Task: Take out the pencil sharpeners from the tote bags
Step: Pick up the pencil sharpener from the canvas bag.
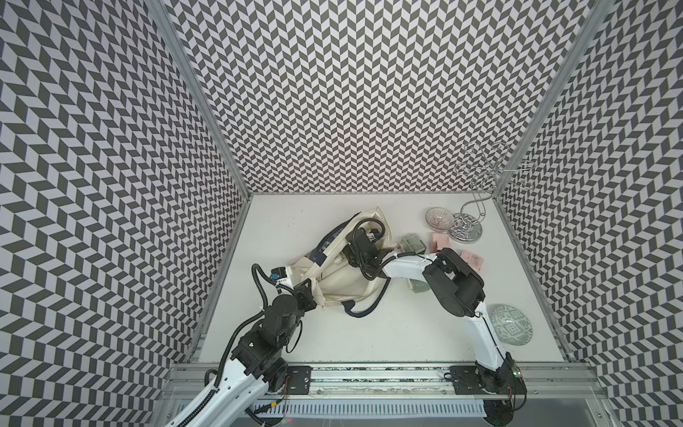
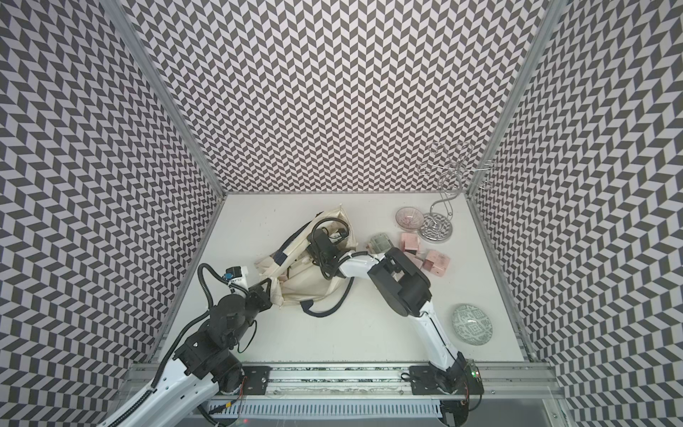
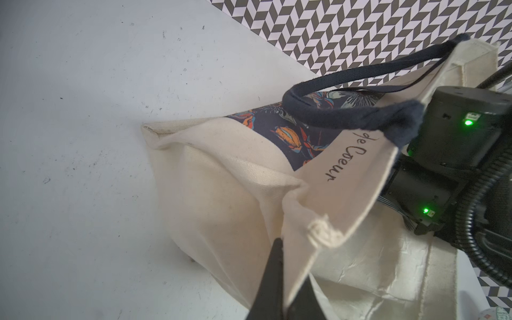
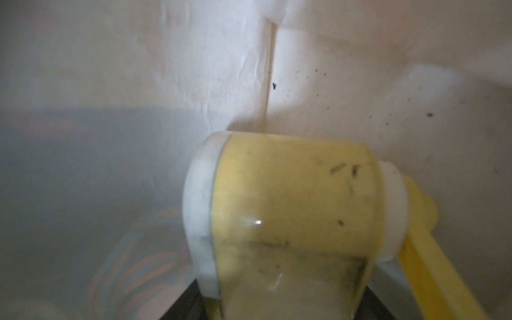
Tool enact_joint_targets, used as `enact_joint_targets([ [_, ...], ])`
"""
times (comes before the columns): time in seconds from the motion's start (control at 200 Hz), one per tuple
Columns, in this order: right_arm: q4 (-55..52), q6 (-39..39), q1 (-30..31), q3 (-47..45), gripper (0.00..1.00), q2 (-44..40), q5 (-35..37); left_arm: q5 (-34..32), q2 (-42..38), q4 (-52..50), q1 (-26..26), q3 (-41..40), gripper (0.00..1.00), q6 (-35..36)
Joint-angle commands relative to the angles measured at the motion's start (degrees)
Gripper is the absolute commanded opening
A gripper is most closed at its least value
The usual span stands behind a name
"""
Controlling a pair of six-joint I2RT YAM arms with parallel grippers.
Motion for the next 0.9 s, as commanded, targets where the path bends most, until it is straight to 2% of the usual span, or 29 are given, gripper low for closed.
enact_joint_targets([
  [0.0, 0.00, -2.54, -0.38, 0.38, 0.60, 0.62, -0.37, 0.30, 0.47, -1.79, 0.02, 0.20, 0.00, -0.85],
  [0.12, 1.40, -8.21, -0.11, -2.03, 0.51, -2.37, -0.52, 0.02, 1.64, -0.64, 0.03, 0.50, 0.00, -0.96],
  [0.26, 8.86, -18.25, 0.23, -8.87, 0.48, -8.21, -4.58, -1.07, 3.66, 2.21, 0.13, 1.61, 0.00, -0.81],
  [0.341, 8.78, -23.37, 0.52, -11.73, 0.45, -11.76, -5.66, -1.56, 4.83, 3.75, 0.17, 2.56, 0.00, -0.31],
  [0.506, 8.74, -31.93, 1.39, -18.23, 0.44, -19.57, -6.67, -1.71, 10.76, 6.98, 0.19, 4.01, 0.00, 0.01],
  [0.746, 13.26, -39.23, 2.11, -26.84, 0.44, -27.41, -13.51, -1.43, 14.20, 9.98, 0.13, 5.41, 0.00, 0.01],
  [0.896, 13.76, -46.44, 4.04, -30.79, 0.44, -34.14, -11.01, -1.34, 15.09, 10.50, 0.21, 6.28, 0.00, 0.36],
])
